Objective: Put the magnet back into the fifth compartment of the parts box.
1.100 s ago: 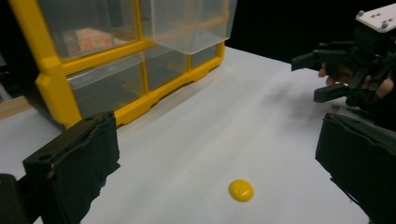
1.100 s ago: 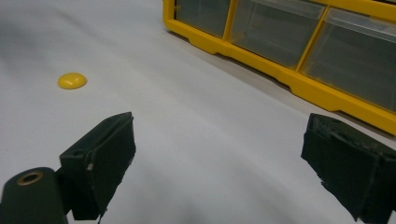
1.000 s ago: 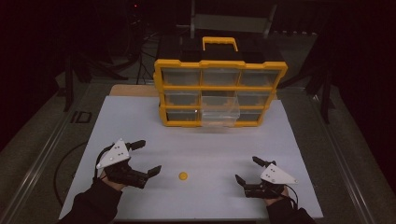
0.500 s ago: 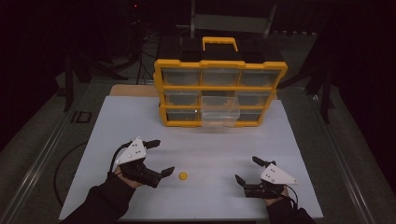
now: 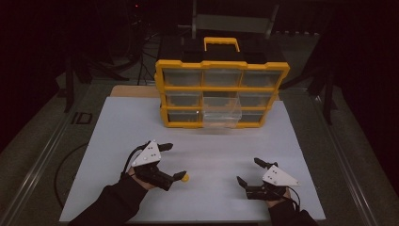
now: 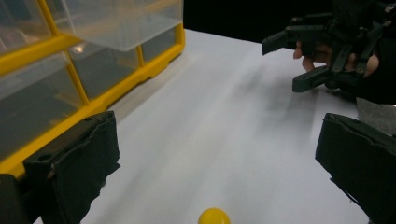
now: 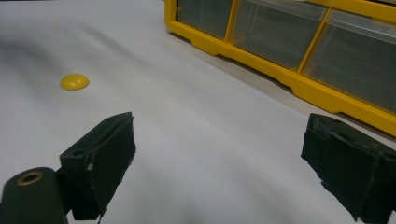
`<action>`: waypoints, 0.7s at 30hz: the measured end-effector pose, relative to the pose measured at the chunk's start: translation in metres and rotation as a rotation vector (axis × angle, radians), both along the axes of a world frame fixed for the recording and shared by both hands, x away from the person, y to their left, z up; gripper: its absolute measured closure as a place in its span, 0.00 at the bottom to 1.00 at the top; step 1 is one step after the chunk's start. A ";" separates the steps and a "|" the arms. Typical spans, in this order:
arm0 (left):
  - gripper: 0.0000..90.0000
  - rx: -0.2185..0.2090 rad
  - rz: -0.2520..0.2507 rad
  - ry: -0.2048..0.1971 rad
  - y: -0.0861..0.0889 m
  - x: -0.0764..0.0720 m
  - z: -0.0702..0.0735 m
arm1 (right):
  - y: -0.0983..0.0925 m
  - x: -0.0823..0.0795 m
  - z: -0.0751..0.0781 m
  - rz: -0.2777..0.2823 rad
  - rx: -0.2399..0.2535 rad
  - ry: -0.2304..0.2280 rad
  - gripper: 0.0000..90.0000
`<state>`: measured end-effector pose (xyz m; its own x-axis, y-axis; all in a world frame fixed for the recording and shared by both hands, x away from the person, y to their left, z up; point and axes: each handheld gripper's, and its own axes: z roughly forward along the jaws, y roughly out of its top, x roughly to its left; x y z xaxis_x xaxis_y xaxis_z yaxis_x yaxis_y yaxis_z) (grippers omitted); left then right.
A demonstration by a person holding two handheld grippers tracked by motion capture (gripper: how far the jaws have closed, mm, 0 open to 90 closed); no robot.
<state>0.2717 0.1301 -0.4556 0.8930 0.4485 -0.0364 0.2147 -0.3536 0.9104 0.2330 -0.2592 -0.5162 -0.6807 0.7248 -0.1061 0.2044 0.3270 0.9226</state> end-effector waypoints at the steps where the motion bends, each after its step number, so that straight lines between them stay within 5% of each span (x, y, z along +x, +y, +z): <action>1: 0.00 0.004 -0.002 -0.001 -0.001 0.001 -0.002 | 0.000 0.000 0.000 0.000 0.000 0.001 0.11; 21: 0.00 0.105 -0.032 0.073 -0.011 0.007 -0.045 | 0.000 -0.001 0.001 0.001 0.001 -0.004 0.11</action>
<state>0.2787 0.1189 -0.5005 0.9038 0.4242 -0.0560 0.2656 -0.4537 0.8506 0.2324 -0.2593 -0.5155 -0.6812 0.7241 -0.1077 0.2006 0.3261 0.9238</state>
